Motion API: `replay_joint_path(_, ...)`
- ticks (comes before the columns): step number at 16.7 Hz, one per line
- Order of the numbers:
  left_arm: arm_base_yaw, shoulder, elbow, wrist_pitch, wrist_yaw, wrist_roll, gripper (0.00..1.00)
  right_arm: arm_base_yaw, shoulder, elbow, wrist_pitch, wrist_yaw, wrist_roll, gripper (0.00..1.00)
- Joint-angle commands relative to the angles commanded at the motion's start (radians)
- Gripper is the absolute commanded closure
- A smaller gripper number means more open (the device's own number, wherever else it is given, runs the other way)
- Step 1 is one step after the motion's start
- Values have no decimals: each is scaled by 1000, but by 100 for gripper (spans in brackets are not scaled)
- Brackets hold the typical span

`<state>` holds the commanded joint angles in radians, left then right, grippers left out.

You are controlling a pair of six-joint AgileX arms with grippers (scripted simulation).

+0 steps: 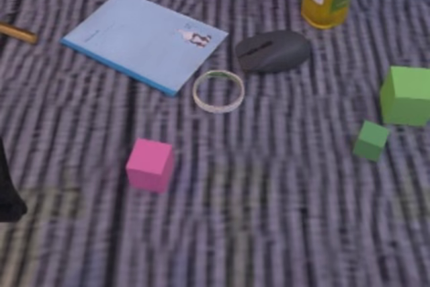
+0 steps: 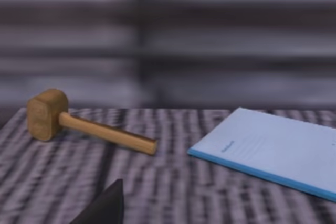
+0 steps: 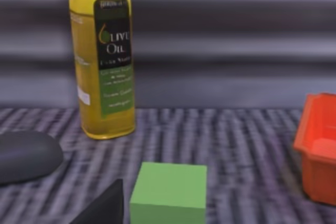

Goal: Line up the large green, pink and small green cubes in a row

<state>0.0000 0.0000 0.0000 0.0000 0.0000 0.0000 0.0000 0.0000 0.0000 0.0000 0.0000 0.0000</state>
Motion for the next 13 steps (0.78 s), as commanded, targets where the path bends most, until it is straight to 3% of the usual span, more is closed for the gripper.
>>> replay_joint_path(6,0,0,0,0,0,0,0,15,104,100,-72,1,-55,0)
replay_joint_path(13,0,0,0,0,0,0,0,89,683,565,-391,-2,-296,0)
